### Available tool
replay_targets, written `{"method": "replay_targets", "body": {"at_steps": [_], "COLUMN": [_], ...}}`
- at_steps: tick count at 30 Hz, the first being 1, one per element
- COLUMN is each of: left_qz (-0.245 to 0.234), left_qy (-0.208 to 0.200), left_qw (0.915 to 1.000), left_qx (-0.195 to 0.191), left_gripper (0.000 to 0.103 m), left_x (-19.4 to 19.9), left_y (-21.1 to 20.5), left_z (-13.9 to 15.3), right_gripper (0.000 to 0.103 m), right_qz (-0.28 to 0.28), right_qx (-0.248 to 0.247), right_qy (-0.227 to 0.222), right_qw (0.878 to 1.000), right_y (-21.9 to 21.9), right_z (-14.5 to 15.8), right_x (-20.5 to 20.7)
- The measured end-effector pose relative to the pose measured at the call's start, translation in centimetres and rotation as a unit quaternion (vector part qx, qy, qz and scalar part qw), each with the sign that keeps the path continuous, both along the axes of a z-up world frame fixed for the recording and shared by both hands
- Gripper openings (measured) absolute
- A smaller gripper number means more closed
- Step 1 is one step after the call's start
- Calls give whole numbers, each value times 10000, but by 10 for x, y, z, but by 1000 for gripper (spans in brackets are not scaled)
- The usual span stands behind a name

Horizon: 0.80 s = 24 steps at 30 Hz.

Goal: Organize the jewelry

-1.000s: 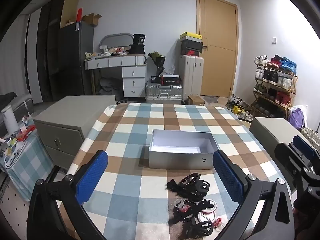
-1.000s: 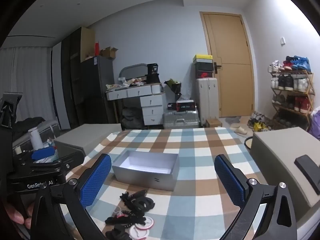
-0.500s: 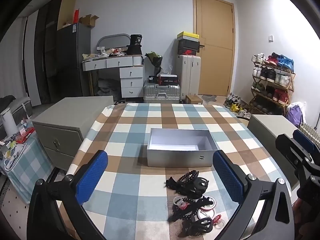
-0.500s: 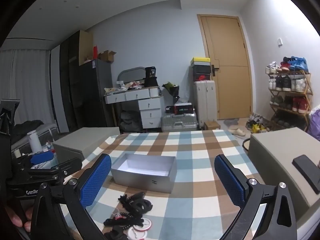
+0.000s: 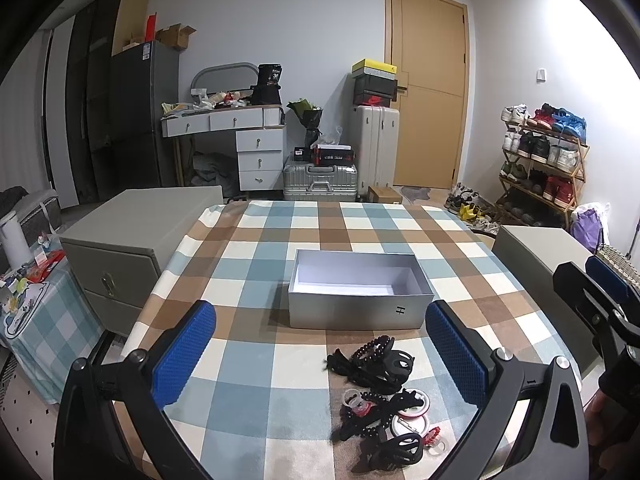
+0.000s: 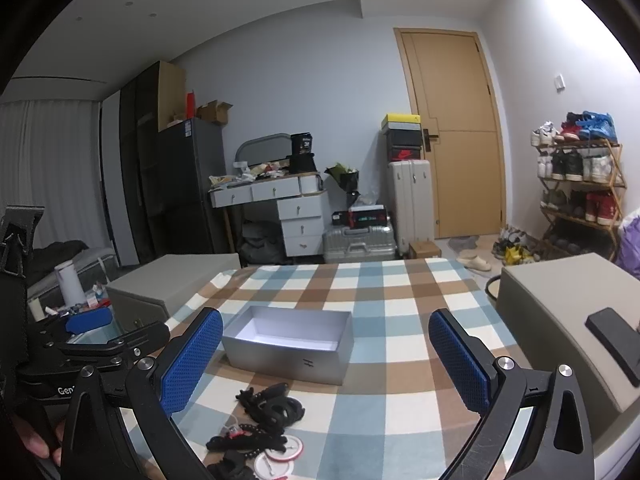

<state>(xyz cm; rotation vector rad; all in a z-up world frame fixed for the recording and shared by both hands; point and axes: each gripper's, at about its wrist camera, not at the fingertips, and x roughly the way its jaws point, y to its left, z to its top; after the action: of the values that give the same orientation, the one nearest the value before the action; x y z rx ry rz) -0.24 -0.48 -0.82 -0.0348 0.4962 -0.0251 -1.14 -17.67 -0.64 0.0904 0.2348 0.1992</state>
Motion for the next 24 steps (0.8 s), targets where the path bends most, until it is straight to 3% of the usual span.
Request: {"method": "replay_targets", "body": {"at_steps": [24], "left_qz": [-121], "left_qy": [208], "left_qw": [9996], "left_qx": [-143], "left_gripper": [102], "left_x": [1], "left_y": [5], "left_z": [-8], "right_gripper": [103], "right_qz": [35], "right_qx": [-88], "right_qy": [-29], "right_qw": [10000], "right_y": [5], "right_z": [-6], "right_x": [-2]}}
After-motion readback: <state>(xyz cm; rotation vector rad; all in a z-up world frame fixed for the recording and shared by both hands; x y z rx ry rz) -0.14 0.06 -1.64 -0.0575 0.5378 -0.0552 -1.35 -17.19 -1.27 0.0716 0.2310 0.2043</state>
